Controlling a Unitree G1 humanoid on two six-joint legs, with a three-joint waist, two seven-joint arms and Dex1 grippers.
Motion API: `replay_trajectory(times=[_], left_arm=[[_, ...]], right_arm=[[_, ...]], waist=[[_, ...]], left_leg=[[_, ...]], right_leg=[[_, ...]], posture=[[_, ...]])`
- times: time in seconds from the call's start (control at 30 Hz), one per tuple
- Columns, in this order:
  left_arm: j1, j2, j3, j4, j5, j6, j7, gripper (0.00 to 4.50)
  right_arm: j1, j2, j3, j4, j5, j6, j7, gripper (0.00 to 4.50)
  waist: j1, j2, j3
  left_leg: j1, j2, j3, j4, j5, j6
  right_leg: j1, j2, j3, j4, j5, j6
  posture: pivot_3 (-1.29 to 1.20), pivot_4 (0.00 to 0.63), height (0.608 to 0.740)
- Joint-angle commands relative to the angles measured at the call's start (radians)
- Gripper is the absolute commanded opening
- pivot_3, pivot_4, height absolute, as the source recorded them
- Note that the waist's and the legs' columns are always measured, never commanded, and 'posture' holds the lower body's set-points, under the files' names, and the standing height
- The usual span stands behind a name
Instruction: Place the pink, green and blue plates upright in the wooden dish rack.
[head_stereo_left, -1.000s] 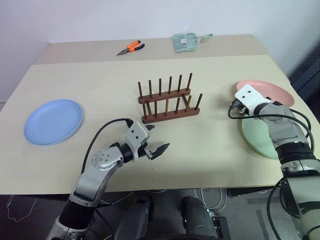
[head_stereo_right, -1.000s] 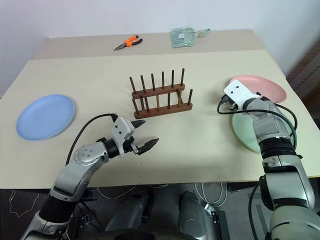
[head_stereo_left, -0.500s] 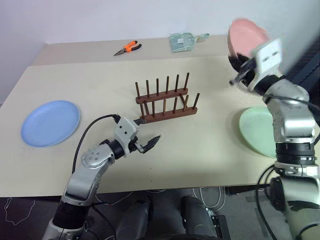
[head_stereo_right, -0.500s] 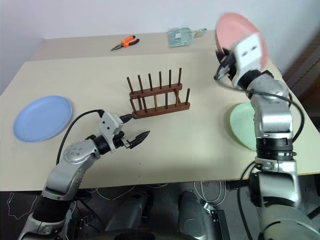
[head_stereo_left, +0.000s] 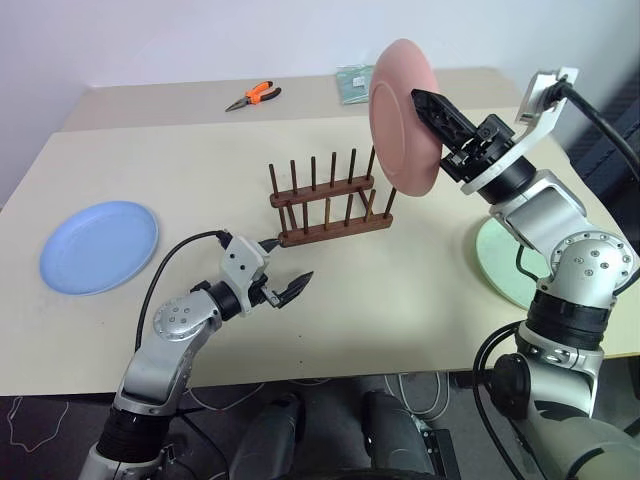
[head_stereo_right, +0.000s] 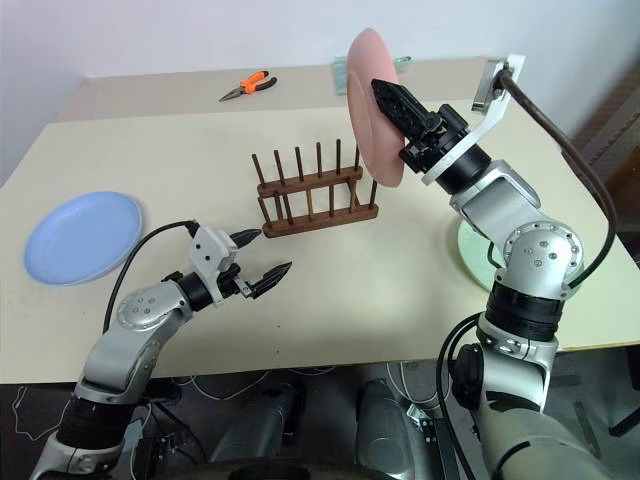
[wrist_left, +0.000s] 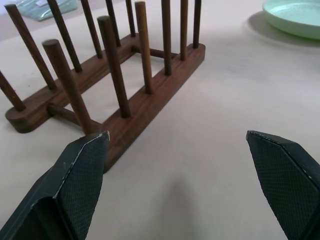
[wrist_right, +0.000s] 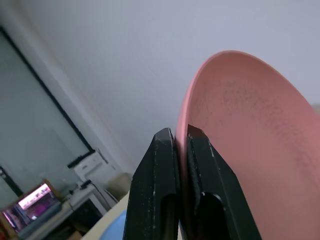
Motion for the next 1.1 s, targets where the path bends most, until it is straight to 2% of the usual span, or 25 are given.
replay_trajectory(times=[0.03, 0.37, 0.53, 0.67, 0.8, 0.93, 1.0, 1.1], left_arm=[[0.006, 0.004, 0.018, -0.046, -0.018, -0.008, 0.002, 4.5], [0.022, 0.0, 0.011, -0.064, -0.016, 0.0, 0.013, 4.5], [0.007, -0.002, 0.007, -0.068, -0.023, 0.014, 0.011, 4.5], [-0.003, 0.001, 0.004, -0.076, -0.03, 0.027, 0.007, 4.5], [0.001, 0.001, 0.001, -0.085, -0.033, 0.033, 0.012, 4.5], [0.012, -0.001, -0.007, -0.094, -0.03, 0.038, 0.013, 4.5], [0.014, -0.002, -0.012, -0.098, -0.032, 0.041, 0.012, 4.5], [0.012, -0.005, -0.02, -0.1, -0.04, 0.048, 0.007, 4.5]], right_arm=[[-0.048, 0.021, -0.01, -0.004, 0.074, -0.007, -0.027, 0.06], [-0.072, 0.03, 0.005, 0.007, 0.133, -0.013, -0.082, 0.06], [-0.079, 0.046, 0.024, 0.099, 0.103, -0.014, -0.108, 0.06], [-0.097, 0.06, 0.05, 0.239, 0.003, -0.027, -0.128, 0.06], [-0.105, 0.049, 0.053, 0.25, -0.059, -0.04, -0.094, 1.47], [-0.08, -0.025, 0.12, 0.148, -0.216, -0.105, 0.017, 3.55], [-0.05, -0.086, 0.134, 0.082, -0.282, -0.145, 0.091, 3.55], [0.044, -0.238, 0.102, -0.043, -0.356, -0.203, 0.235, 3.55]], waist=[[0.0, 0.0, 0.0], [0.001, 0.0, 0.0], [0.001, 0.0, 0.0], [-0.002, 0.0, 0.0], [0.0, 0.0, 0.0], [0.001, 0.001, 0.0], [0.002, 0.001, 0.0], [0.01, 0.0, 0.0]], left_leg=[[0.0, 0.0, 0.0, 0.0, 0.0, 0.0], [0.0, 0.001, 0.0, 0.0, 0.0, 0.0], [0.0, 0.001, 0.0, 0.0, 0.0, 0.0], [0.0, 0.001, 0.001, 0.0, 0.0, 0.0], [0.0, 0.002, 0.001, 0.0, 0.0, 0.0], [0.0, 0.002, 0.001, 0.0, 0.0, 0.0], [0.0, 0.002, 0.001, 0.0, 0.0, 0.0], [-0.001, 0.002, 0.001, 0.0, 0.0, 0.0]], right_leg=[[0.0, 0.0, 0.0, 0.0, 0.0, 0.0], [0.0, 0.001, 0.0, 0.0, 0.0, 0.0], [0.0, 0.001, 0.0, 0.0, 0.0, 0.0], [0.0, 0.002, 0.001, 0.0, 0.001, -0.001], [-0.001, 0.002, 0.001, 0.0, 0.001, -0.001], [-0.001, 0.002, 0.001, 0.0, 0.001, -0.001], [-0.001, 0.002, 0.001, 0.0, 0.001, -0.001], [0.0, 0.002, 0.001, -0.001, 0.001, 0.0]], posture=[[0.0, 0.15, 0.74], [0.0, 0.15, 0.74], [0.0, 0.15, 0.74], [0.0, 0.15, 0.74], [0.0, 0.15, 0.74], [0.0, 0.15, 0.74], [0.0, 0.15, 0.74], [0.0, 0.15, 0.74]])
